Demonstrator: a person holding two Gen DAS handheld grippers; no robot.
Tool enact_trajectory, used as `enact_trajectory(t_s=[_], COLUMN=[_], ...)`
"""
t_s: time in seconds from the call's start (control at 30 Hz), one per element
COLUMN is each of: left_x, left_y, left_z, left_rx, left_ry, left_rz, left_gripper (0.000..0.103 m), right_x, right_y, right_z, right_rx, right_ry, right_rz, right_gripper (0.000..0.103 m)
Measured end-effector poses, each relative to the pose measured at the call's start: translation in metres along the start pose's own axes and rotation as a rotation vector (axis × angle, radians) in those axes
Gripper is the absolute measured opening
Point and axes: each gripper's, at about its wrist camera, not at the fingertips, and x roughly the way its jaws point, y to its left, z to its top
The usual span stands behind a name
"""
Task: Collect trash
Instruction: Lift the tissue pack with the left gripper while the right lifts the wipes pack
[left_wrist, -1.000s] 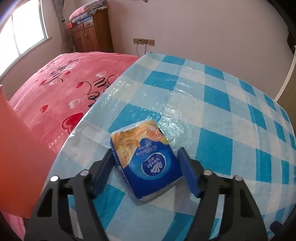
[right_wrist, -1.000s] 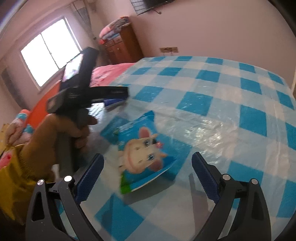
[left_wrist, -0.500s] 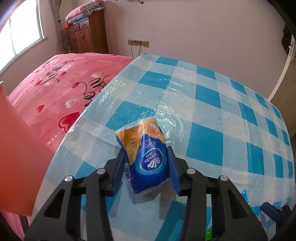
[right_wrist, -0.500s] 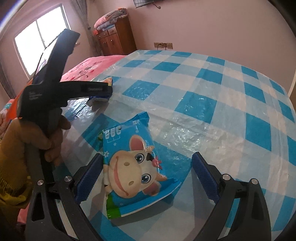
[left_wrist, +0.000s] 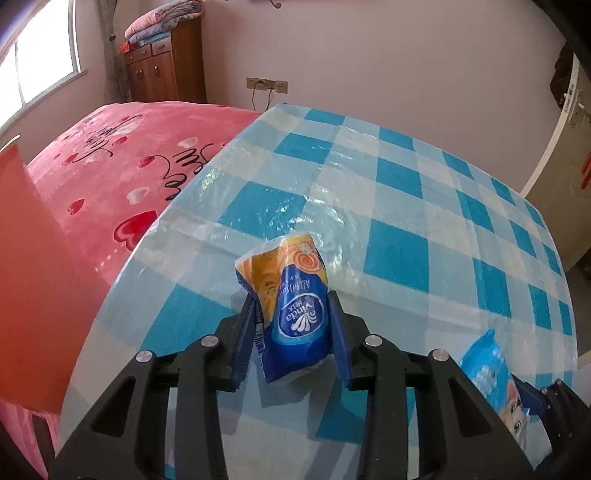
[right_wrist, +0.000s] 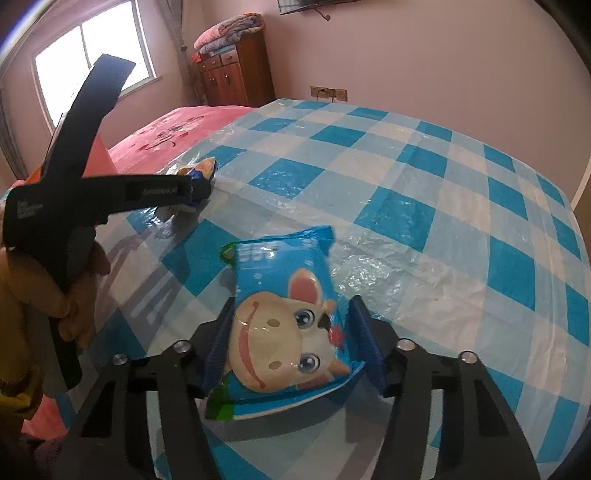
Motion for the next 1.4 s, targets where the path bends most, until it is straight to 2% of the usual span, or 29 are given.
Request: enact_trajectory(t_s=[0.13, 0.37, 0.5, 0.87, 1.03, 1.4], left_x=[-0.008, -0.024, -0.034, -0.056, -0.067, -0.094], left_y=[0.003, 0.009, 0.005, 0.006, 0.009, 0.023], left_z=[-0.010, -0.028, -0.037, -0.054, -0.058, -0.062], left_rx=[0.002, 0.014, 0.062, 0.121, 0.154, 0.181], left_ry=[0.000, -0.001, -0.021, -0.052, -0.075, -0.125], left_rz=[-0.021, -0.052, -0.051, -0.094, -0.083, -0.080], left_gripper=[0.038, 0.038, 0.038, 0.038, 0.038, 0.038], right_x=[-0.001, -0.006, -0.009, -0.022, -0.026, -0.034], right_y=[0.000, -0.006, -0.009, -0.012, -0.009, -0.003], right_z=[0.000, -0.003, -0.004, -0.009, -0.012, -0.014], right_rx=[0.002, 0.045, 0.071, 0.123, 0.138, 0.186], right_ry=[-0.003, -0.015, -0.024, -0.078, -0.093, -0.075], right_rz=[0.023, 0.061, 0.071, 0.031, 0.007, 0.001], right_gripper=[0.047, 0.044, 0.043, 0.043, 0.043, 0.043])
